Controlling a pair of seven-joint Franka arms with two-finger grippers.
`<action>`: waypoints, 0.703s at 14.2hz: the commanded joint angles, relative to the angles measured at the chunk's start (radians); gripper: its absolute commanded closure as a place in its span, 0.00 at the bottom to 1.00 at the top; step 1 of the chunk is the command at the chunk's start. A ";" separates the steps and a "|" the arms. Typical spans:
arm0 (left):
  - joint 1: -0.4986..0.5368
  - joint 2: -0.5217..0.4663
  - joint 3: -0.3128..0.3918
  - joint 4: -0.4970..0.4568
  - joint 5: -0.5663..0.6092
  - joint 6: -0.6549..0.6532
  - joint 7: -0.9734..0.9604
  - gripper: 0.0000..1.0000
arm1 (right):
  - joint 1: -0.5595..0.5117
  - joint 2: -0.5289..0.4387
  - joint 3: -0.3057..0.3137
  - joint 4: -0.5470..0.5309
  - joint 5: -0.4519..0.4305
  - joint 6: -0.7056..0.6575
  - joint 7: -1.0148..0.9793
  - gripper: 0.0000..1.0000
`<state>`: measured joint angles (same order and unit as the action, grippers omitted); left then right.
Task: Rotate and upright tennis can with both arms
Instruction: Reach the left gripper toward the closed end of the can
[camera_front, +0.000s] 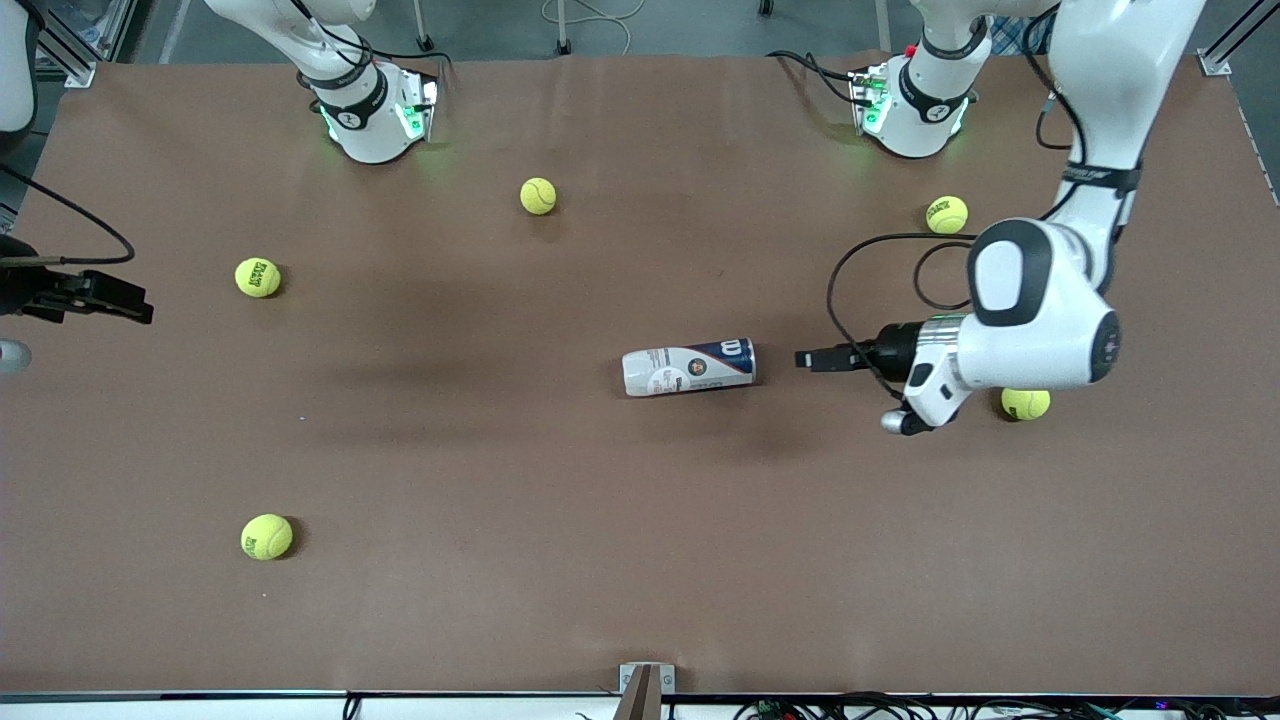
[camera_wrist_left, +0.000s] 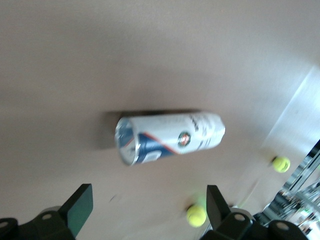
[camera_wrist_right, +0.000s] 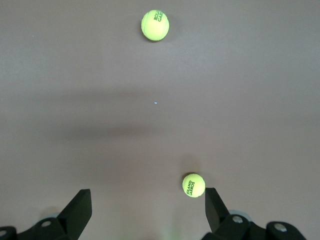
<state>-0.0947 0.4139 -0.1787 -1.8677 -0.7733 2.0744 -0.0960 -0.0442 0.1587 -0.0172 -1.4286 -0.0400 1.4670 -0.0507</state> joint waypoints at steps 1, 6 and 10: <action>-0.007 0.049 -0.047 -0.042 -0.130 0.163 0.083 0.00 | -0.005 -0.097 0.005 -0.122 0.012 0.032 -0.006 0.00; -0.048 0.095 -0.082 -0.133 -0.433 0.358 0.341 0.00 | 0.049 -0.146 -0.050 -0.154 0.012 0.027 -0.006 0.00; -0.111 0.121 -0.084 -0.145 -0.538 0.446 0.384 0.00 | 0.050 -0.200 -0.052 -0.176 0.012 0.013 -0.006 0.00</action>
<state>-0.1794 0.5330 -0.2590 -2.0009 -1.2551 2.4765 0.2514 -0.0076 0.0268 -0.0548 -1.5440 -0.0394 1.4715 -0.0507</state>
